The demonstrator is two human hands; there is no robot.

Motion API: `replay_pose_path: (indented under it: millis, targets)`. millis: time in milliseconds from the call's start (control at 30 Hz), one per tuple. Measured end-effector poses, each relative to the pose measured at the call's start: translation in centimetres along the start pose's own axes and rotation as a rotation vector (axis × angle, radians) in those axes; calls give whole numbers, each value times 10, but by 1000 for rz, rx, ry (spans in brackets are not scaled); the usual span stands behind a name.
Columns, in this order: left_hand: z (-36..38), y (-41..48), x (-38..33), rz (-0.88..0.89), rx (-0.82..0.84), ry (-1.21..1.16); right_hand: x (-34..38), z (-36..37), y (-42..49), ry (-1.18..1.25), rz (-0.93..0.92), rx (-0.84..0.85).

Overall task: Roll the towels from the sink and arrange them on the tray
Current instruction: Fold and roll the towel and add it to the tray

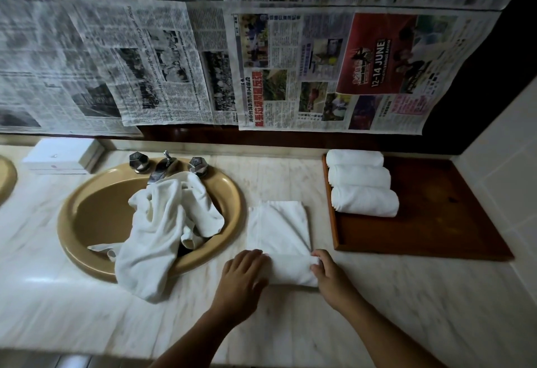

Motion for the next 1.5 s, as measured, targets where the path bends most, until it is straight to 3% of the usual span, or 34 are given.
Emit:
replay_pose_path:
  millis: [100, 300, 433, 500, 633, 767, 900, 967, 1100, 1167, 1333, 1500]
  targets:
    - [7, 2, -8, 86, 74, 113, -5, -1, 5, -16, 29, -8]
    - [8, 16, -6, 75, 122, 117, -6, -9, 15, -39, 76, -99]
    - [13, 28, 5, 37, 199, 123, 29, -25, -3, -287, -297, -318]
    - [15, 35, 11, 16, 238, 113, 31, -14, -13, -423, -435, -255]
    - [19, 48, 17, -10, 380, 58, 19, -5, -18, -523, -419, -150]
    - [29, 53, 31, -152, 529, -81, 21, -6, -16, -419, -363, -77]
    - [34, 54, 31, -169, 643, -92, 25, -7, -8, -329, -278, 33]
    - [24, 57, 30, -120, 559, -24, 27, -6, -4, -332, -239, 100]
    - [-15, 48, -2, 90, 158, -1, 35, -8, 2, -365, -143, 206]
    - [-24, 34, -22, 201, 44, 38, 37, -5, 4, -407, -105, 268]
    - [-2, 4, -23, 186, 150, 152, 32, -4, 6, -496, -18, 363]
    - [8, 17, -12, 98, 279, 77, 29, -4, 4, -467, -8, 276]
Point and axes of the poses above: each hand's wrist, its own y-axis towards the middle knuckle, its own z-axis out of the palm, x = y × z, the point moved 9 cm from there along y, towards the middle knuckle, and after that the axes turned 2 degrees about z, right-handed, at the moved point
